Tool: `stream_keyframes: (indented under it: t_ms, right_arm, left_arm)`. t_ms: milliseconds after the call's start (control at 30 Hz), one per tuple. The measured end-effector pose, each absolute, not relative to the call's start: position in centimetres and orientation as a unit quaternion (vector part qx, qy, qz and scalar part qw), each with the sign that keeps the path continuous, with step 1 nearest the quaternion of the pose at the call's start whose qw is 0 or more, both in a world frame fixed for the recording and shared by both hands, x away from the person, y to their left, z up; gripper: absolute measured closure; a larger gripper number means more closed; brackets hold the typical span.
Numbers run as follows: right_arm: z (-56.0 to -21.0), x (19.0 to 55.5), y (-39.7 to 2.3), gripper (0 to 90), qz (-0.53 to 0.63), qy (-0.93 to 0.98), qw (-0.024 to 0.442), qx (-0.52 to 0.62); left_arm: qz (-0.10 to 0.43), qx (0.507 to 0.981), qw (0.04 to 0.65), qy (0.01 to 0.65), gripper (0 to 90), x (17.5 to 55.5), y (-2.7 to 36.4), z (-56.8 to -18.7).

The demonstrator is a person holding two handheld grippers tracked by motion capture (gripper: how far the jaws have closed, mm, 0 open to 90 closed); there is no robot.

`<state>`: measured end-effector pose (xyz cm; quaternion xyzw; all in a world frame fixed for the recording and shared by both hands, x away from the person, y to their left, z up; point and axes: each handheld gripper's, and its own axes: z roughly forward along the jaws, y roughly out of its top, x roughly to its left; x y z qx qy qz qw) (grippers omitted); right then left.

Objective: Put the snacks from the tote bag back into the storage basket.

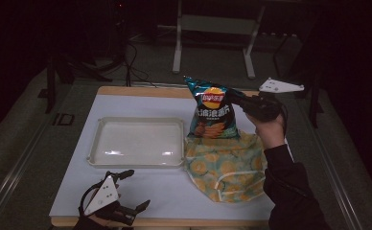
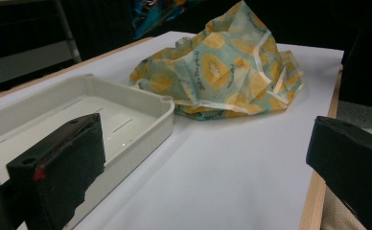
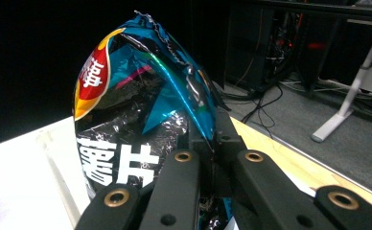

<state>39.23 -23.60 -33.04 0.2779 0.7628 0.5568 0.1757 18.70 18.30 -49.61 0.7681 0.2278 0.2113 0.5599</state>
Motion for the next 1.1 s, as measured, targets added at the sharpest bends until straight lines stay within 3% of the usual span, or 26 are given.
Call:
stream_keyframes:
  t_ms: [1100]
  right_arm:
    - [-34.2,40.0,-13.3,90.0,0.574,0.770,0.140,0.244]
  left_arm:
    - [0.213,0.768,0.561,0.224,0.2,18.5,18.3,-49.5]
